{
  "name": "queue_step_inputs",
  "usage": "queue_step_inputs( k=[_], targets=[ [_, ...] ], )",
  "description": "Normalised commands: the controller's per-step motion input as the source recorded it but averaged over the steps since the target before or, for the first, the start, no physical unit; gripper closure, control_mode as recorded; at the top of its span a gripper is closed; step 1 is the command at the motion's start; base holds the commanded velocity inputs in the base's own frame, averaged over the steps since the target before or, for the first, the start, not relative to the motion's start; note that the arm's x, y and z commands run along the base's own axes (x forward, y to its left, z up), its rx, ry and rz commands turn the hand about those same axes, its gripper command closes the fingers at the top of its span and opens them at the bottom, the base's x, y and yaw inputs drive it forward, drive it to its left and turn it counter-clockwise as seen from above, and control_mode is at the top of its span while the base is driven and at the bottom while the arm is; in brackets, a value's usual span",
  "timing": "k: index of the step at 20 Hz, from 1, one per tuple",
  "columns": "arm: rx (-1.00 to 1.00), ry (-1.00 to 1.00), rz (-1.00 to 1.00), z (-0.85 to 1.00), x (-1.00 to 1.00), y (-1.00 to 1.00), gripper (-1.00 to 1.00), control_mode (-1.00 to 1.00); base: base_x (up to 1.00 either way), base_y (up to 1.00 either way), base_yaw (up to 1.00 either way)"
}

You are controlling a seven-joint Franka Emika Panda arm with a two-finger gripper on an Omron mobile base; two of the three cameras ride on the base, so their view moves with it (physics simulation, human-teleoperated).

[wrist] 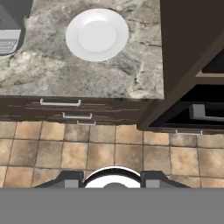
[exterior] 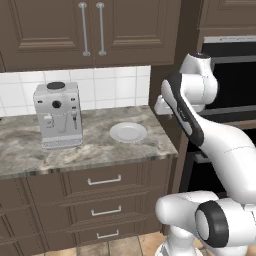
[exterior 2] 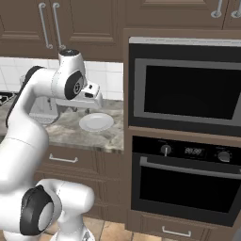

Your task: Take the fish from the oven and place it on the plate on the counter.

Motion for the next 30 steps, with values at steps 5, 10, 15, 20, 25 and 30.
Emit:
queue_step_inputs(
  k=[5,10,15,20,25,30],
  targets=[
    [0.0,-0.01,0.0,-0.09,-0.39,0.0,-1.0,-1.0,0.0,0.0,0.0],
    [-0.03,-0.02,0.0,-0.28,-0.82,0.01,-1.0,-1.0,0.0,0.0,0.0],
    [-0.01,-0.15,-0.12,-0.09,-0.76,-0.07,-1.0,-1.0,0.0,0.0,0.0],
    [0.02,-0.1,-0.28,-0.09,-0.36,-0.27,-1.0,-1.0,0.0,0.0,0.0],
    [0.07,0.0,-0.36,-0.39,0.0,-0.58,-1.0,-1.0,0.0,0.0,0.0],
    [0.14,0.0,-0.37,-0.44,0.0,-0.93,-1.0,-1.0,0.0,0.0,0.0]
  ],
)
